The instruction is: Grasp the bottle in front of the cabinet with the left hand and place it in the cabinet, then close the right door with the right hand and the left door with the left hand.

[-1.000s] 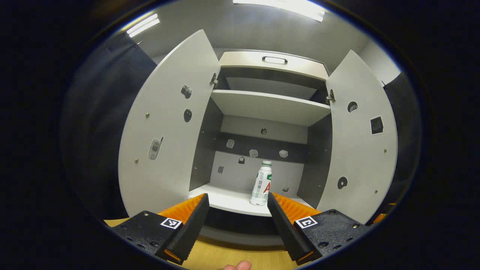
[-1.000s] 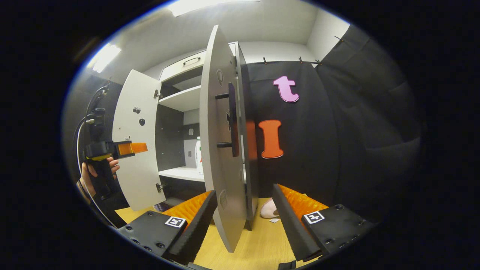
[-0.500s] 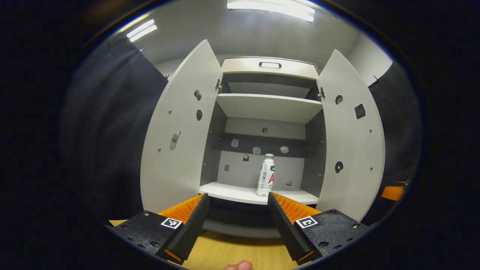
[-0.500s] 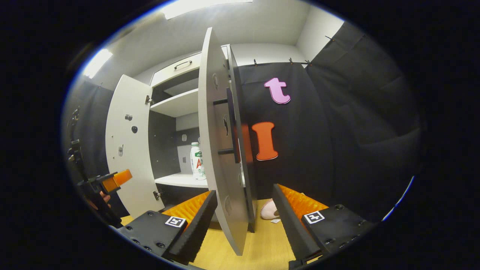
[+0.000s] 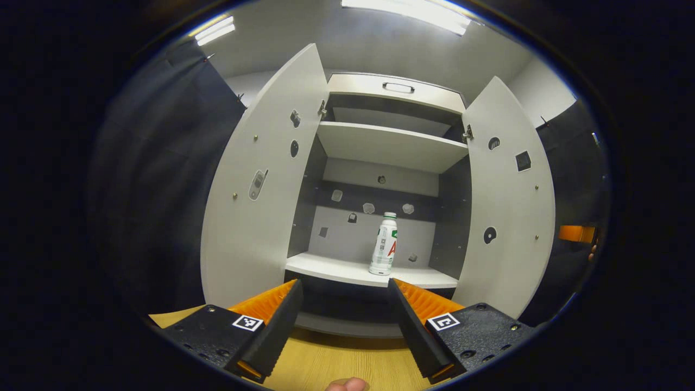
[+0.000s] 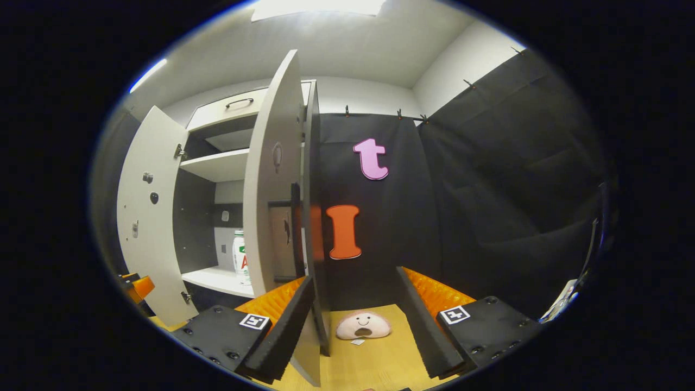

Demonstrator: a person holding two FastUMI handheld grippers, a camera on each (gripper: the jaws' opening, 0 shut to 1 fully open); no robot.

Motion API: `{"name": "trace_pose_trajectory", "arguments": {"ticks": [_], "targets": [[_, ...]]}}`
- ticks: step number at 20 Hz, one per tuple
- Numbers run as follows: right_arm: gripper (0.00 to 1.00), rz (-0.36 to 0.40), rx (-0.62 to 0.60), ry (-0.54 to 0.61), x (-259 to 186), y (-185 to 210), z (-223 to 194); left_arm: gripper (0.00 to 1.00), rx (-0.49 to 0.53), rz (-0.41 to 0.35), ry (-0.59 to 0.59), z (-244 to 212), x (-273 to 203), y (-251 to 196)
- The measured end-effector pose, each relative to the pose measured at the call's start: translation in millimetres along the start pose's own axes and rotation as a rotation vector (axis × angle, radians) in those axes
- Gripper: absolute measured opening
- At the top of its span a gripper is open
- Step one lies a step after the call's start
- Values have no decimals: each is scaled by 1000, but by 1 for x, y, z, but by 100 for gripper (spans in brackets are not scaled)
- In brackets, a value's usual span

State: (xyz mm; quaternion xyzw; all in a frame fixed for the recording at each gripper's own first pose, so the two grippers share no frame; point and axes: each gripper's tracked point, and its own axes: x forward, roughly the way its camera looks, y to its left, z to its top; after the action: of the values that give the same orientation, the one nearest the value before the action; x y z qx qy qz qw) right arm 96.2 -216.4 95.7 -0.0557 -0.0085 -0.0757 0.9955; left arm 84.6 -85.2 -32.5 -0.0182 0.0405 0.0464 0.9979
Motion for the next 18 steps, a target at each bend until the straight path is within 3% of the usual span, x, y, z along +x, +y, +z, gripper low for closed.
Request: {"name": "trace_pose_trajectory", "arguments": {"ticks": [8, 9, 10, 11, 18], "targets": [[97, -6, -3, -25, 30, 9, 24, 95, -5, 80, 10, -9, -2, 44], [88, -7, -12, -33, 31, 10, 26, 95, -4, 86, 5, -8, -2, 46], [88, -1, -14, -29, 31, 13, 25, 92, -9, 88, 1, -7, -1, 47], [97, 14, -8, -27, 31, 17, 24, 92, -19, 83, -3, -8, -1, 48], [95, 70, 19, -12, 27, 40, 22, 95, -56, 15, -19, -5, 14, 27]]}}
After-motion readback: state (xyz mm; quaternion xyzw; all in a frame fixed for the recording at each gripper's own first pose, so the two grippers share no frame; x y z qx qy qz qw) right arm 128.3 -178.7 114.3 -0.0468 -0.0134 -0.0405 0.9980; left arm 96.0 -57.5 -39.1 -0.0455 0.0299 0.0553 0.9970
